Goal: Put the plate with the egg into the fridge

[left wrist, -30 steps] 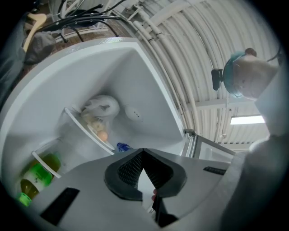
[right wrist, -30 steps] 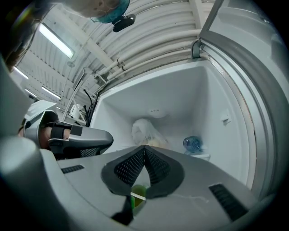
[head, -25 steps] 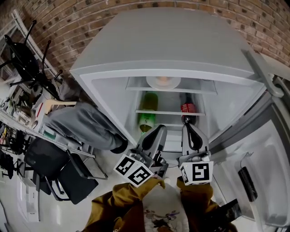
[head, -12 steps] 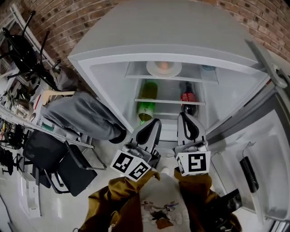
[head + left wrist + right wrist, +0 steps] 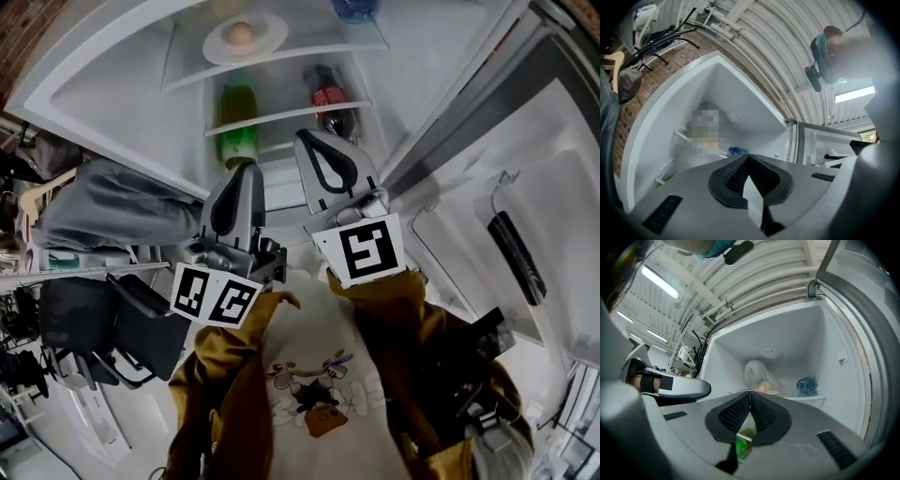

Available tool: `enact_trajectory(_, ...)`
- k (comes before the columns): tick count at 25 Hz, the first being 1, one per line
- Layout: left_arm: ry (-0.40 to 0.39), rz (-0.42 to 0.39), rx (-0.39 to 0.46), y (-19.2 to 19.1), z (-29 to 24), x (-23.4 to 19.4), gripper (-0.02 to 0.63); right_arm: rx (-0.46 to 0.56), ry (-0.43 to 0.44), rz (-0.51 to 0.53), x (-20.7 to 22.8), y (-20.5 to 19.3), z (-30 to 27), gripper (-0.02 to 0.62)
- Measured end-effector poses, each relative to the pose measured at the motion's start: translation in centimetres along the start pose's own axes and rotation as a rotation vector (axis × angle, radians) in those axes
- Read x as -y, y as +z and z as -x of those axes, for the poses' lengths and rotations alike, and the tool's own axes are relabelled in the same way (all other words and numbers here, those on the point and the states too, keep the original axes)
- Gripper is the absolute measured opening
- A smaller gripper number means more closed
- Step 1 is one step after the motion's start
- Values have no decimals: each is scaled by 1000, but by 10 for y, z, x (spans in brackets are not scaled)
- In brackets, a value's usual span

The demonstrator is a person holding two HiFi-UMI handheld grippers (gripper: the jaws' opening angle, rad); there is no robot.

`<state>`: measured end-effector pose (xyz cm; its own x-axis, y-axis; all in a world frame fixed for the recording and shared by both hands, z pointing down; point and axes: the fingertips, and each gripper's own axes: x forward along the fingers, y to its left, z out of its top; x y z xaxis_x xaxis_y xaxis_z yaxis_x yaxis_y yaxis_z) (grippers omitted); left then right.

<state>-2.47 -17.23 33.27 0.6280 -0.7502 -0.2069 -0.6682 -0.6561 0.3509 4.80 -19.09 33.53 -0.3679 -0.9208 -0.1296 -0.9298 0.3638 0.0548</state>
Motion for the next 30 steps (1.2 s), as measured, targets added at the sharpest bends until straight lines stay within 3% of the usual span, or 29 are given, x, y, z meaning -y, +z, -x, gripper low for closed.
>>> enact_trajectory(19,5,46,-19,-20,0,-4,6,-10,7,-1,-5,-6,11,5)
enact_trajectory(30,20,51,-10,-13,1,-15,6,-32,-20,-13,0,-10,10,6)
